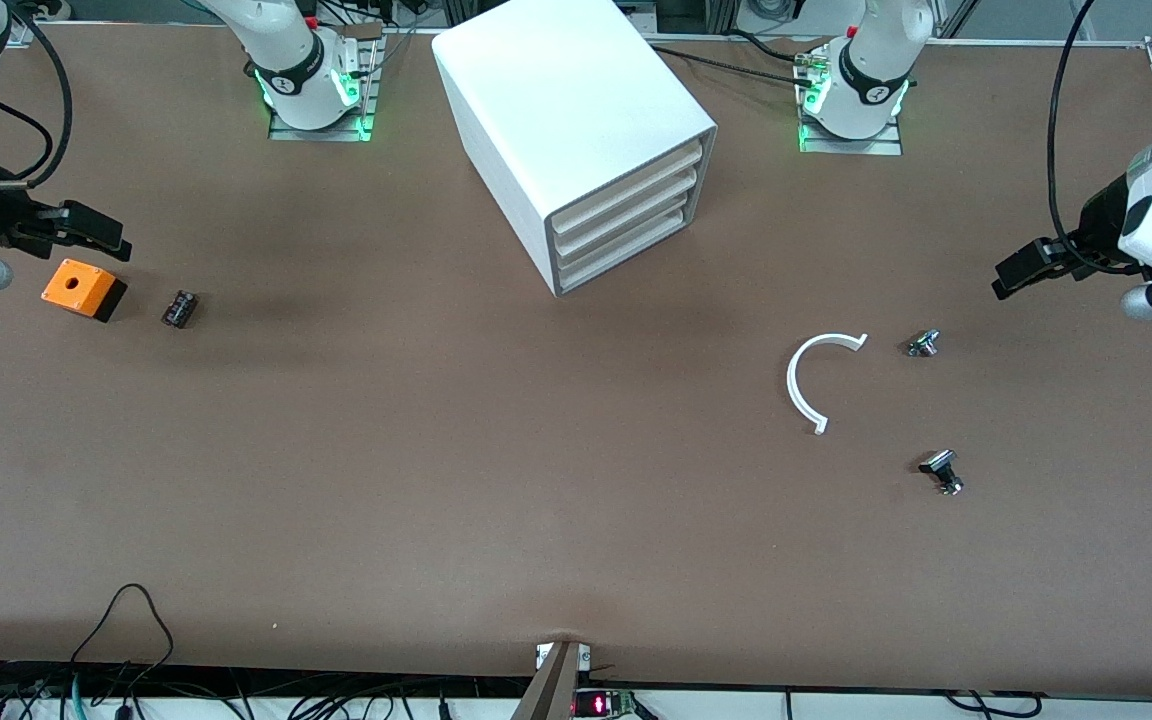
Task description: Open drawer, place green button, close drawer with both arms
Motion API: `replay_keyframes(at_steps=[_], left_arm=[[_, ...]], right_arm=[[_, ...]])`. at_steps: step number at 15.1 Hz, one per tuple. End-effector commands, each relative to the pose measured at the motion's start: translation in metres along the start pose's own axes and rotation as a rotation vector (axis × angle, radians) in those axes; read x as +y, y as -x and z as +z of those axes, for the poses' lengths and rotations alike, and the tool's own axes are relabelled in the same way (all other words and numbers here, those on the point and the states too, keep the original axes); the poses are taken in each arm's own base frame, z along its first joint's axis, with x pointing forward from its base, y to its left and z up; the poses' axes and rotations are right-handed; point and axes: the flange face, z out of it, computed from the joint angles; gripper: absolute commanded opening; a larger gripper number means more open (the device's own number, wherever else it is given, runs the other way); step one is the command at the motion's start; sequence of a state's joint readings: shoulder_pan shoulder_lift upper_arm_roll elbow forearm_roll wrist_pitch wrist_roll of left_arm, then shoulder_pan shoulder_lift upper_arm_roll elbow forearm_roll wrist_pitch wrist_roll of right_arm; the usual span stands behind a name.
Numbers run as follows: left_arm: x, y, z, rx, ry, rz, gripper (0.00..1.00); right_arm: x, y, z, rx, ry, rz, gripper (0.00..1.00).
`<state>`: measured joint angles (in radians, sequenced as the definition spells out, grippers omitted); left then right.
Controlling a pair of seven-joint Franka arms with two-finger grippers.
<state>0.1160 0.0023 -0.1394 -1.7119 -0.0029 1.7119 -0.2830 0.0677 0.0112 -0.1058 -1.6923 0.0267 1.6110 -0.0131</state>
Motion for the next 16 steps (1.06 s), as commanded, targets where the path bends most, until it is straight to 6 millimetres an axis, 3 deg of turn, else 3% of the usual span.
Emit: replay_keyframes(at_steps=[1, 4, 16], left_arm=[[0.0059, 0.0044, -0.0029, -0.024, -0.038, 0.024, 1.0], [0.0068, 0.0045, -0.0044, -0.022, -0.037, 0.022, 1.0], [0.0074, 0.0025, -0.0066, -0.022, -0.025, 0.019, 1.0]], right_arm=[[0.0048, 0.0152, 0.0002, 0.019, -0.006, -0.015, 1.0], [0.0124, 0.0148, 0.0007, 0.019, -0.007, -0.001, 1.0], [0.0105, 0.0089, -0.004, 0.054, 0.02, -0.004, 1.0]])
